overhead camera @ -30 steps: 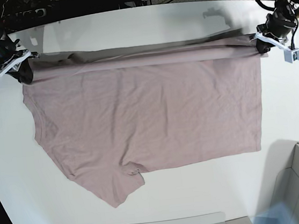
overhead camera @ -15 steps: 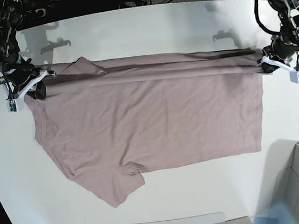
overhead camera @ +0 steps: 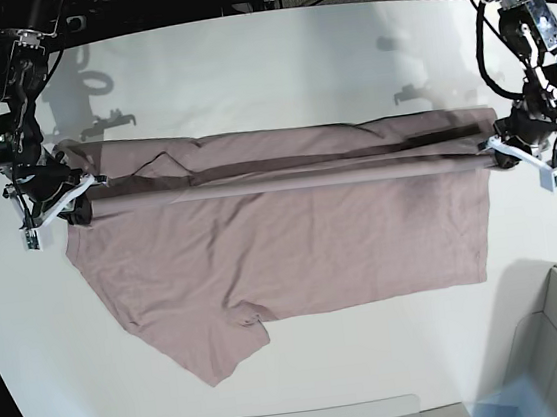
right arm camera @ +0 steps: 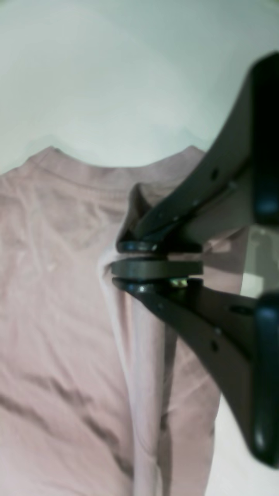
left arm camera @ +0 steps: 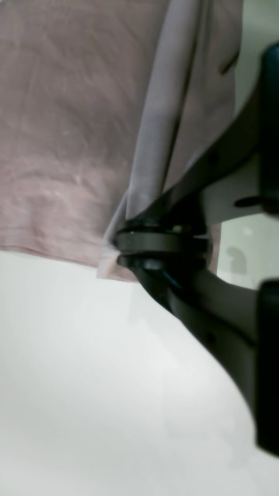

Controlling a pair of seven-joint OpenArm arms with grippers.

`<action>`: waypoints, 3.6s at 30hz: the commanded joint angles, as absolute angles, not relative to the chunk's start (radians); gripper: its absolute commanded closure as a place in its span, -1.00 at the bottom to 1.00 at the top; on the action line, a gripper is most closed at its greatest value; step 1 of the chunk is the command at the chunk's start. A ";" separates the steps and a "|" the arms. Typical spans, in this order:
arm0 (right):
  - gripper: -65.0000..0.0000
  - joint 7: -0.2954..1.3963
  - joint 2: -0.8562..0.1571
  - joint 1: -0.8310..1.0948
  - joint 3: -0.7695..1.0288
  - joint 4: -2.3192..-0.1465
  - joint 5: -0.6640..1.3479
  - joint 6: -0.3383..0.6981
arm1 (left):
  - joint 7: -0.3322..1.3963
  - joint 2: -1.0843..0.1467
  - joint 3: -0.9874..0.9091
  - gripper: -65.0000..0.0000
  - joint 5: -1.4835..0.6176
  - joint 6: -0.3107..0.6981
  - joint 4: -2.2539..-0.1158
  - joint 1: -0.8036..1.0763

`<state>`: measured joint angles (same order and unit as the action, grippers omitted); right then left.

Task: Fold the T-shirt properly
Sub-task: 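Lift the held edge and fold it over toward the hem, then lower the folded edge onto the shirt and release both grippers, then move both grippers to the hem corners of the shirt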

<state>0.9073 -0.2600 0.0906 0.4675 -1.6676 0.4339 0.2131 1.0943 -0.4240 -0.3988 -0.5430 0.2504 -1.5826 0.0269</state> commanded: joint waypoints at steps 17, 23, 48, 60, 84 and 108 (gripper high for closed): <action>1.00 0.851 -0.298 -0.114 0.423 -1.465 0.444 0.214 | 1.056 -0.446 -0.314 1.00 -0.536 0.243 -1.454 -0.148; 0.69 0.812 -0.295 -0.107 0.421 -1.435 0.444 0.214 | 1.055 -0.447 -0.268 0.87 -0.536 0.242 -1.414 -0.148; 1.00 0.783 -0.312 0.013 0.437 -1.587 0.446 0.214 | 0.943 -0.447 -0.124 1.00 -0.446 0.242 -1.586 -0.061; 1.00 0.783 -0.329 -0.019 0.346 -1.406 0.443 0.214 | 0.849 -0.433 0.074 1.00 -0.246 0.245 -1.316 -0.110; 1.00 0.783 -0.455 0.409 0.343 -1.603 0.449 0.214 | 0.881 -0.444 -0.025 1.00 -0.251 0.246 -1.466 0.568; 1.00 0.828 -0.390 0.487 0.498 -1.874 0.449 0.214 | 1.049 -0.406 -0.289 1.00 -0.248 0.246 -1.876 0.545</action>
<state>0.8406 -0.3752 0.4881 0.4881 -1.8561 0.4442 0.2100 1.0733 -0.3912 -0.2787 -0.2523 0.2512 -1.8515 0.5564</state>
